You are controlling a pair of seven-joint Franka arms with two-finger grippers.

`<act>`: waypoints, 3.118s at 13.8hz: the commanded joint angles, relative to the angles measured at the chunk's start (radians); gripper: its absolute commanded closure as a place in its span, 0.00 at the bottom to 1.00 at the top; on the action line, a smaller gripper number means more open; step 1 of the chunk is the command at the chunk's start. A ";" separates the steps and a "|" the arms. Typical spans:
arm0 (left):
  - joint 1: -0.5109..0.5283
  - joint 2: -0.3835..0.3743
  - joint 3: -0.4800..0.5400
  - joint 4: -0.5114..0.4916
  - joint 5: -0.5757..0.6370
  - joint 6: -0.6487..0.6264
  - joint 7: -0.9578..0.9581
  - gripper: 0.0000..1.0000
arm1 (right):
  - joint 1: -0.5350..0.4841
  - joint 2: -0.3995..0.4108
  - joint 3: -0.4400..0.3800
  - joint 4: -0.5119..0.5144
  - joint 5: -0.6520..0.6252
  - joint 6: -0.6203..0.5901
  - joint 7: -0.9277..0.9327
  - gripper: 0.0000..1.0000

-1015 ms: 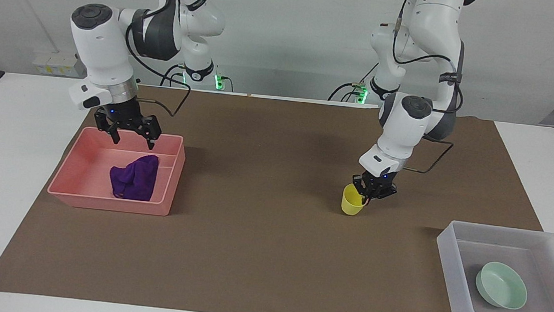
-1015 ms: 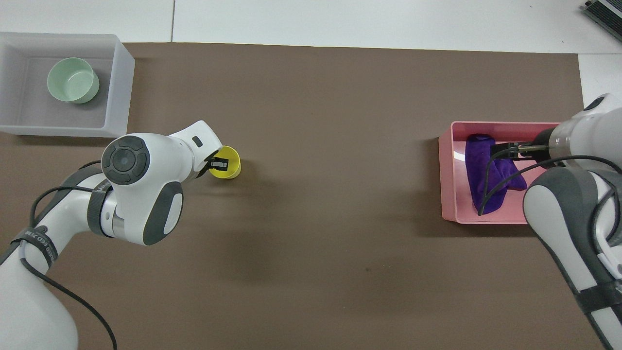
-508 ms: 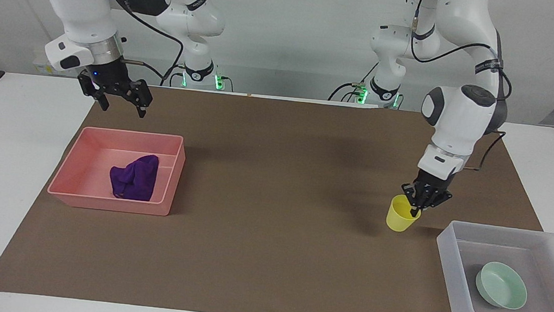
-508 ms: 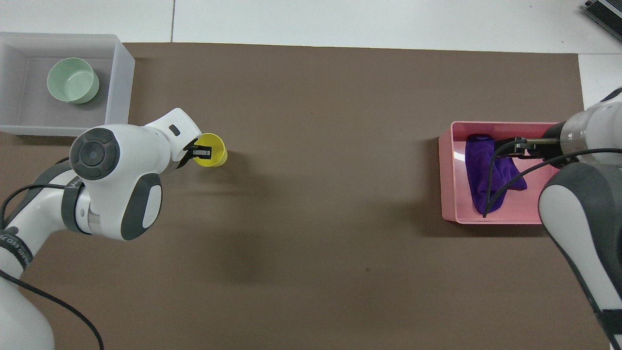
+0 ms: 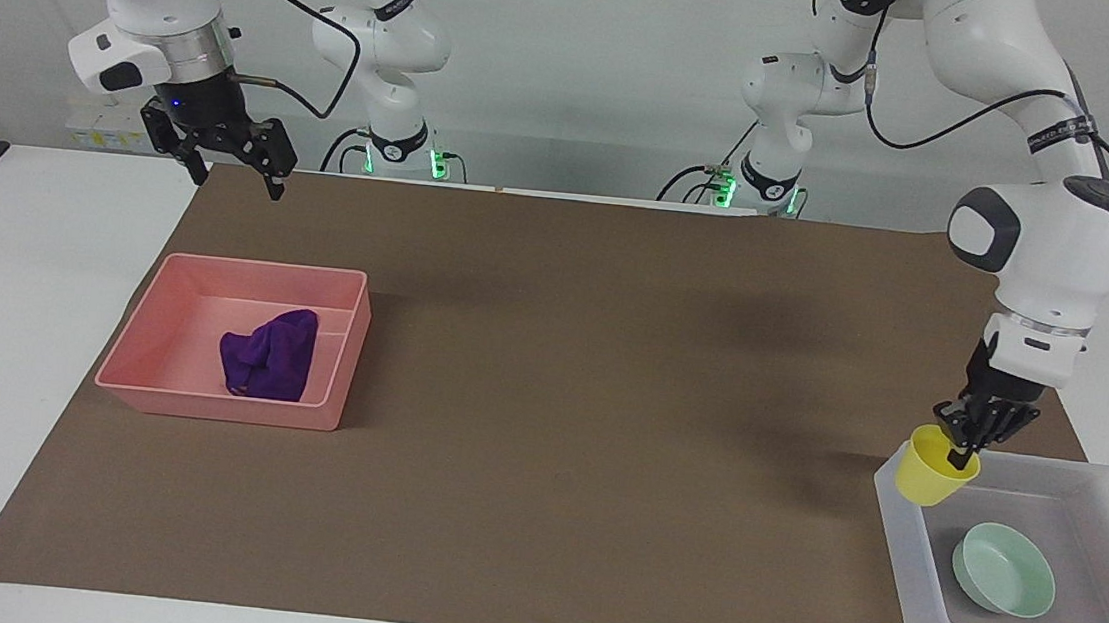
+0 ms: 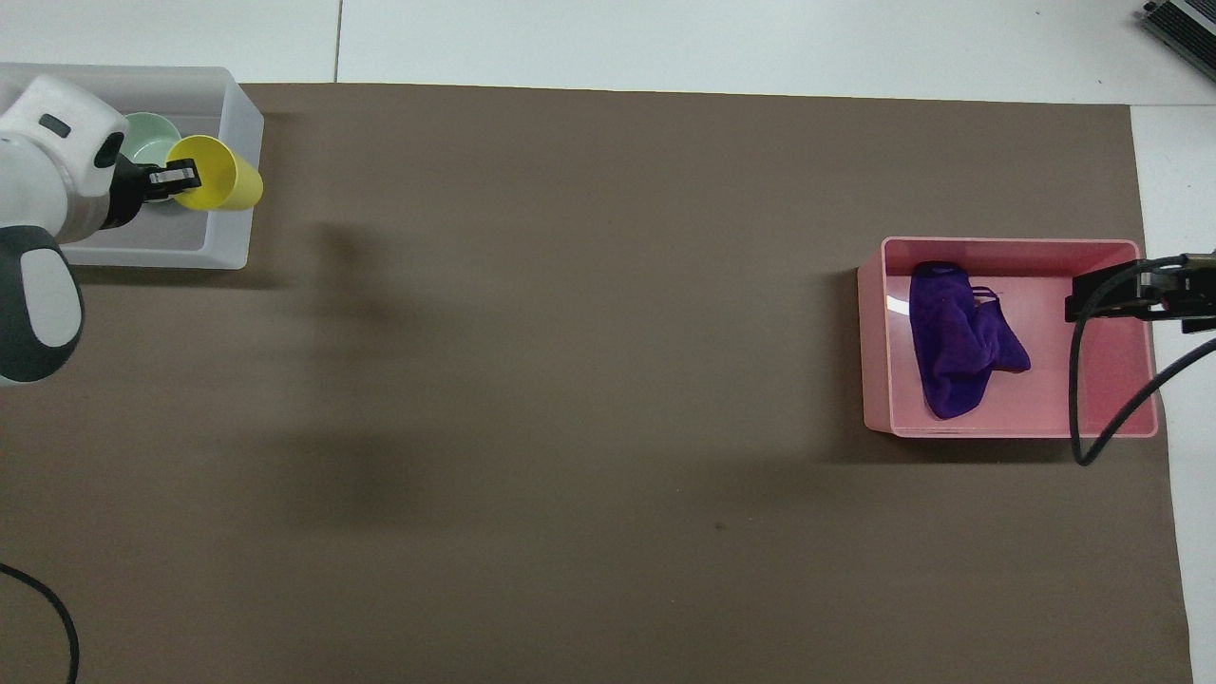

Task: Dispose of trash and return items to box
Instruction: 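Carry the yellow cup to the clear bin while the right gripper withdraws, then lower the yellow cup into the green bowl and open the left gripper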

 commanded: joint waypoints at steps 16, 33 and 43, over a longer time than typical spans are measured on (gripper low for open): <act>0.169 0.410 -0.007 0.432 -0.006 -0.085 -0.181 1.00 | -0.008 -0.035 0.005 -0.051 0.016 -0.023 -0.008 0.00; 0.154 0.296 -0.008 0.320 -0.005 -0.083 -0.126 0.00 | -0.008 -0.035 0.005 -0.051 0.016 -0.023 -0.008 0.00; 0.034 -0.123 -0.014 -0.098 -0.006 -0.141 0.248 0.00 | -0.008 -0.035 0.005 -0.051 0.016 -0.023 -0.008 0.00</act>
